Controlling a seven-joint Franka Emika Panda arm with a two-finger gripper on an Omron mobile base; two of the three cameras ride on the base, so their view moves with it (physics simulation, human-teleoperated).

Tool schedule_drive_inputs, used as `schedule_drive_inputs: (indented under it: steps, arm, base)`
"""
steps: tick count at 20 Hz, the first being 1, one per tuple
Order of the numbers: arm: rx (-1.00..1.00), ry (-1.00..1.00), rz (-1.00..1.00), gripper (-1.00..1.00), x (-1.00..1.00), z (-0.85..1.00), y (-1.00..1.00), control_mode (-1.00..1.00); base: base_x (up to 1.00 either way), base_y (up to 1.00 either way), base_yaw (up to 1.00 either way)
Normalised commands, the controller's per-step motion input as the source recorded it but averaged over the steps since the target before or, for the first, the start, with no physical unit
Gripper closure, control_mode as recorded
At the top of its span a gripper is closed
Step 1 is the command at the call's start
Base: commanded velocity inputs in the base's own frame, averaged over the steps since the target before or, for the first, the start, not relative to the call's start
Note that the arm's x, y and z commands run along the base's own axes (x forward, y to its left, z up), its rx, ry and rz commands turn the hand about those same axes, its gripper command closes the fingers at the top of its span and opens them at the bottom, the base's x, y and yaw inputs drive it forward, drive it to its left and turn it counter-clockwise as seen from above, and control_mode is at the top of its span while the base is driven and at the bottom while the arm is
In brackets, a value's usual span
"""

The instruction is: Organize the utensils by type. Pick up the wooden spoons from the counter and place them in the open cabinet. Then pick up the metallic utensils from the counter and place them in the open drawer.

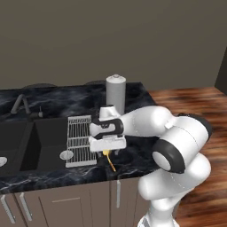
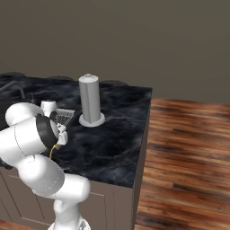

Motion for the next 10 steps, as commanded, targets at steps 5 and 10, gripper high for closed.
schedule_drive_inputs:
  steps: [5, 10]
  arm:
    - [0.00, 0.00, 0.00, -1.00, -0.16, -0.25, 0.00, -1.00]
    - [0.00, 0.00, 0.00, -1.00, -0.05, -0.19, 0.00, -1.00]
  base:
    - [0.00, 0.00, 0.00]
    - [0.00, 0.00, 0.00]
